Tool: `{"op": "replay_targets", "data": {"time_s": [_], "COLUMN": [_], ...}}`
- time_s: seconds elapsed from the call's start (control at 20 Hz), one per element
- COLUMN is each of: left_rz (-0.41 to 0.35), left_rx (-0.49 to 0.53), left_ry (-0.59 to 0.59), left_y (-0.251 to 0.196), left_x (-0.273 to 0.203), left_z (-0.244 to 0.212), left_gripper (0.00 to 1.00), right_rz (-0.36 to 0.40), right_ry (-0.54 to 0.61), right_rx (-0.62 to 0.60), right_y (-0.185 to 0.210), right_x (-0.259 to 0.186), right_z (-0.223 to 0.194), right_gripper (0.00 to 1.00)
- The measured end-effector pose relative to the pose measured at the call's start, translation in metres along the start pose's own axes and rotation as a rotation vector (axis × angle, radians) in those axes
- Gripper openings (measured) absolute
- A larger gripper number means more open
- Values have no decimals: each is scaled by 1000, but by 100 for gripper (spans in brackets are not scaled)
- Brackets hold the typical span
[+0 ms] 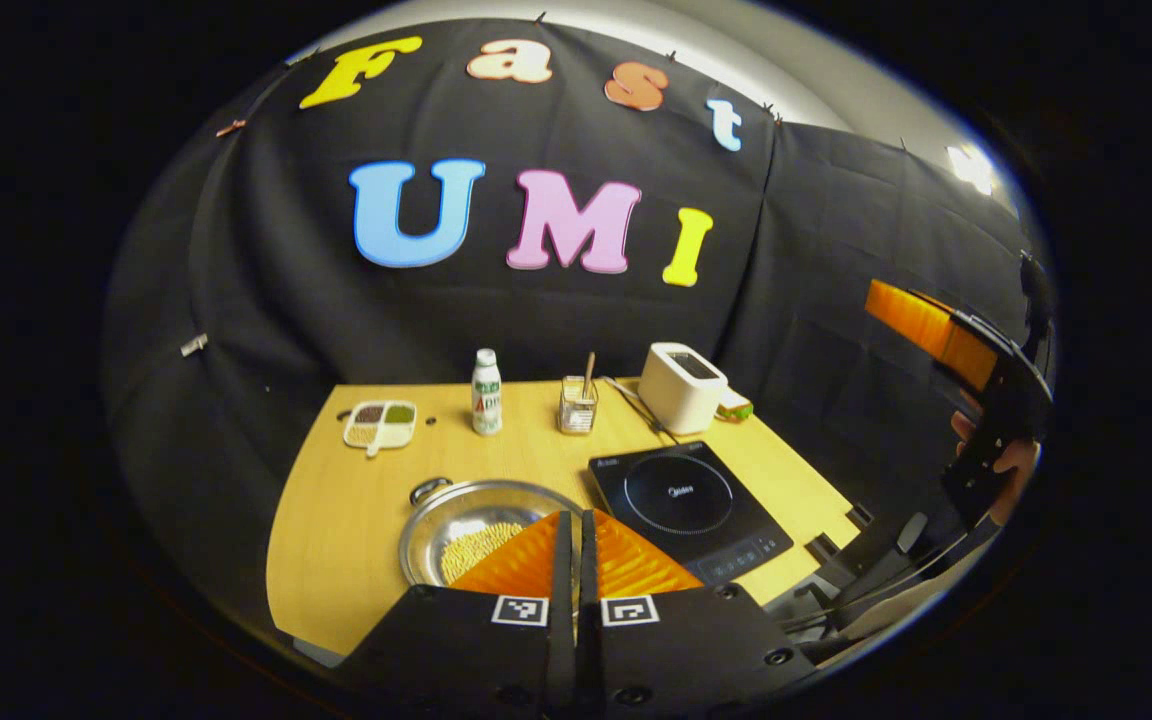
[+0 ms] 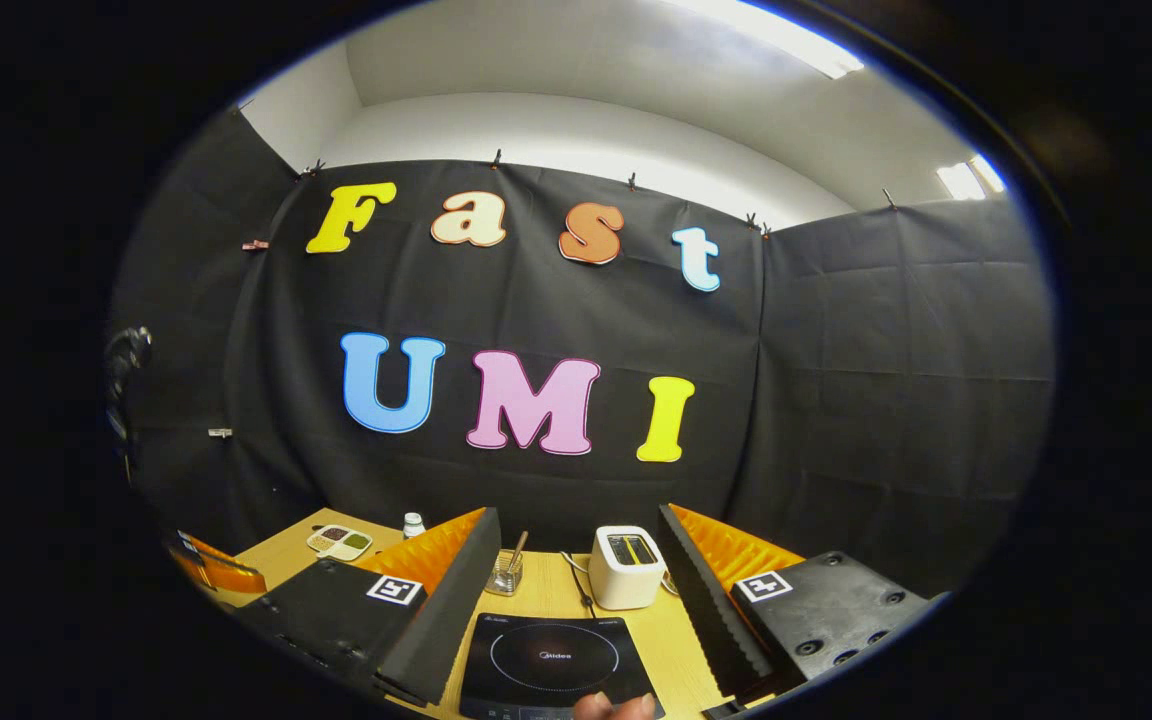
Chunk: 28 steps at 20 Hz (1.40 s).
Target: First push the handle of the pot to place it horizontally, then grasp the pot with both hands and set it on the induction cooktop.
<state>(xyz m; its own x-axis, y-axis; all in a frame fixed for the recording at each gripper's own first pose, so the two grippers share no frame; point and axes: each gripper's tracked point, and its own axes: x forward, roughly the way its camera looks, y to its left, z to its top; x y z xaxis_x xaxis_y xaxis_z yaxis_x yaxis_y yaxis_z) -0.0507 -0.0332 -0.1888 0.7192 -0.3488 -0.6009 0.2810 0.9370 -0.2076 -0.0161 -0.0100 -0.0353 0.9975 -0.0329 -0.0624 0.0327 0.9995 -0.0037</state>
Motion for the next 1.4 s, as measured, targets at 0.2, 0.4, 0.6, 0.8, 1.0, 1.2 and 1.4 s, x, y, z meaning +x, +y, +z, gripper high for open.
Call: {"op": "replay_targets", "data": {"time_s": [0.2, 0.4, 0.6, 0.8, 1.0, 1.2, 1.4], "left_rz": [2, -53, -75, -68, -48, -61, -51], "left_rx": [14, -9, 68, 74, 85, 88, 114], "left_ry": [214, 386, 512, 662, 707, 718, 727], "left_y": [14, 8, 9, 15, 19, 11, 5], "left_x": [20, 35, 48, 63, 86, 102, 117], "left_z": [-62, -118, -161, -200, -214, -213, -215], "left_gripper": [5, 5, 5, 5, 5, 5, 5], "right_rz": [-3, -23, -45, -81, -121, -152, -177], "right_ry": [12, 26, 36, 45, 63, 67, 64], "right_rx": [-2, -9, -18, -3, -18, -11, -23], "right_y": [-6, -17, -33, -50, -70, -84, -96], "right_x": [-1, -1, -4, -7, -11, -12, -15], "right_z": [-4, -10, -15, -17, -25, -27, -27], "right_gripper": [98, 97, 98, 98, 97, 98, 97]}}
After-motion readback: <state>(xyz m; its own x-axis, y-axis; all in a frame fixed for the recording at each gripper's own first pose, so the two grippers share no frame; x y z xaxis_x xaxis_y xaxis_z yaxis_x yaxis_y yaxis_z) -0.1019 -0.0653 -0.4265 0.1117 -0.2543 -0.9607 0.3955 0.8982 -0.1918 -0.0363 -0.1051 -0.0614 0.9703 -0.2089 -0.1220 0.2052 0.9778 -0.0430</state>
